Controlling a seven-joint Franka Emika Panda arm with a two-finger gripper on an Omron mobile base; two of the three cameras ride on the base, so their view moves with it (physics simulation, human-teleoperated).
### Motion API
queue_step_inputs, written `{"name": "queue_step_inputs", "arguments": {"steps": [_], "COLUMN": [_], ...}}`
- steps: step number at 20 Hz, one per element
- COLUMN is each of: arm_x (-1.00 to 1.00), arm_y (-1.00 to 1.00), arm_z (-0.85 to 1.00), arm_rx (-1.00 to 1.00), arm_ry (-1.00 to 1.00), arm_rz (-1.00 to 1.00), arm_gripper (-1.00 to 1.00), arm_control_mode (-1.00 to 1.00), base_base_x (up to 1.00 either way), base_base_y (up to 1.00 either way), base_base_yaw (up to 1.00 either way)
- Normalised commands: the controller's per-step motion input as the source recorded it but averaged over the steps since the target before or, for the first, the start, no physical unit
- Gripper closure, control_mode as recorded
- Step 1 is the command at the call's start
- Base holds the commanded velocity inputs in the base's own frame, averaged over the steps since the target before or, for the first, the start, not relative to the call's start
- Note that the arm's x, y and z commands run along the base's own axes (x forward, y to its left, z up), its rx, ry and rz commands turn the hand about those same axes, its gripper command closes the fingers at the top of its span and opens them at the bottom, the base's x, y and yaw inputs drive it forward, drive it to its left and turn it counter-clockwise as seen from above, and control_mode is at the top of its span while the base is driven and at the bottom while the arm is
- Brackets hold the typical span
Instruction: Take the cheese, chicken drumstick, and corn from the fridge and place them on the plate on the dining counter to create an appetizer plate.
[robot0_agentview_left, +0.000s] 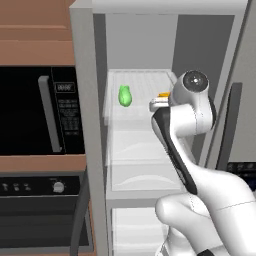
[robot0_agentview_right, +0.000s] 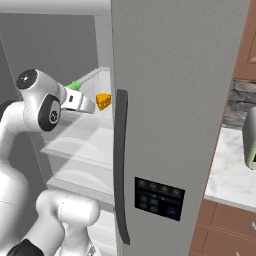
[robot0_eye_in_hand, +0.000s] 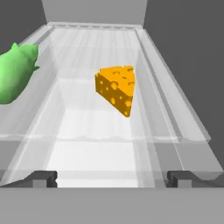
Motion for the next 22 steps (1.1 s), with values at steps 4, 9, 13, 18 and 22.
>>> {"name": "queue_step_inputs", "arguments": {"steps": [4, 9, 13, 18, 22], "arm_x": [0.4, 0.61, 0.55, 0.46, 0.45], "arm_y": [-0.15, -0.09, -0.21, -0.11, -0.02], "arm_z": [-0.17, -0.19, -0.14, -0.19, -0.18], "arm_rx": [0.0, 0.0, 0.0, 0.0, 0.0], "arm_ry": [-0.01, -0.01, 0.0, 0.0, 0.0], "arm_rz": [-0.01, 0.0, 0.0, 0.0, 0.0], "arm_gripper": [-1.0, -1.0, -1.0, -1.0, -1.0], "arm_control_mode": [-1.0, -1.0, -1.0, -1.0, -1.0], "base_base_x": [0.0, 0.0, 0.0, 0.0, 0.0], "base_base_y": [0.0, 0.0, 0.0, 0.0, 0.0], "base_base_yaw": [0.0, 0.0, 0.0, 0.0, 0.0]}}
